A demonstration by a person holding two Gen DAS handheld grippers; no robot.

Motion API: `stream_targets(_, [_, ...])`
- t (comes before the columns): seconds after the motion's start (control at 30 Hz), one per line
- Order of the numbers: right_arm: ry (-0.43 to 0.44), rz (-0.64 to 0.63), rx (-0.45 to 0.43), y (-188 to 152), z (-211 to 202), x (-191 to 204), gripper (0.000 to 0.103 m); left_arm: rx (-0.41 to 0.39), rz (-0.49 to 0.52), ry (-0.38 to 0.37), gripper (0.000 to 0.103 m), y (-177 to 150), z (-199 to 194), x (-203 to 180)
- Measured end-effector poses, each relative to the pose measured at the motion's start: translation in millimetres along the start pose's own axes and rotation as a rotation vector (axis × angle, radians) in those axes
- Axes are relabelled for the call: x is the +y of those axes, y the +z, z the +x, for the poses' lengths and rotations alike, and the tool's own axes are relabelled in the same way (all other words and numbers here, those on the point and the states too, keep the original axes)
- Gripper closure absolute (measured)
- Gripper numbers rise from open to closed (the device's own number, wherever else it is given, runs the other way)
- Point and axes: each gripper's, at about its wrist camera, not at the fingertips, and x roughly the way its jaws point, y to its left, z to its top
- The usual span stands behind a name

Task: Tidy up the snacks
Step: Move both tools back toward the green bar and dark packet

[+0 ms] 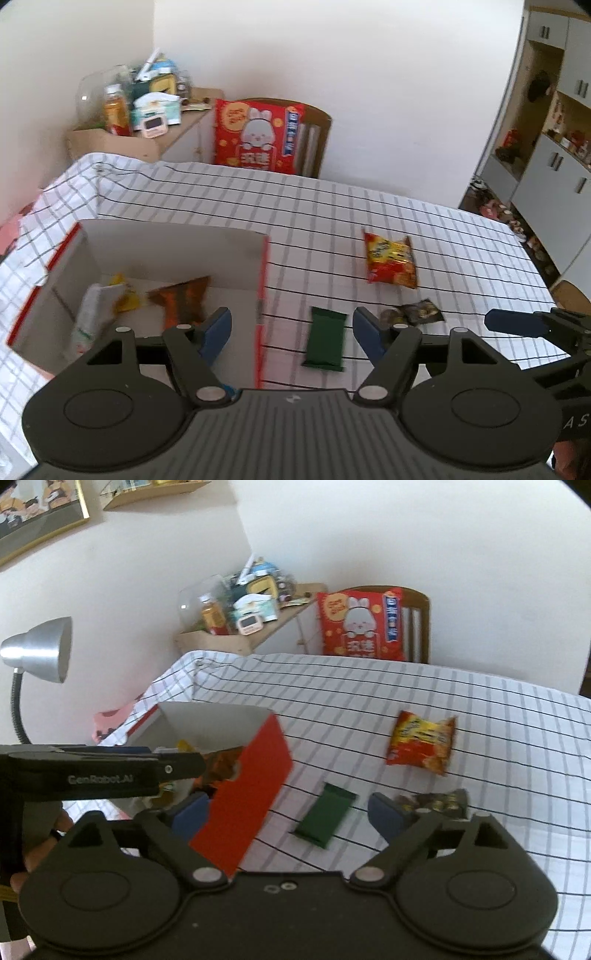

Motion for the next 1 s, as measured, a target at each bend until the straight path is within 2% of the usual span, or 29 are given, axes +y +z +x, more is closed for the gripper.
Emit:
stream_targets(0.07, [-0.013,0.010,-0.006,-3,-3,-11,0.001,0.004,0.004,-0.013,0.030,-2,5,-11])
stream_targets(0.27, [-0.067,0.008,0.005,-12,-4,-45,0.001,0.039,0.014,-0.008,0.028,-13,29,-43])
stream_targets(0.57, [-0.122,0.064,0.053,-17,8,-107,0.001,0.097,0.038,0.075,0.028,-21,70,-81])
stream_targets(0.73, [-0.135,0.069,0.088,-19,23,-130,0.001,0.153,0.029,0.080,0.028,-20,99,-85])
stream_targets(1.0, [-0.134,0.089,0.131,-14,60,-153,0.003,0.239,0.019,0.129,0.028,-16,147,-81])
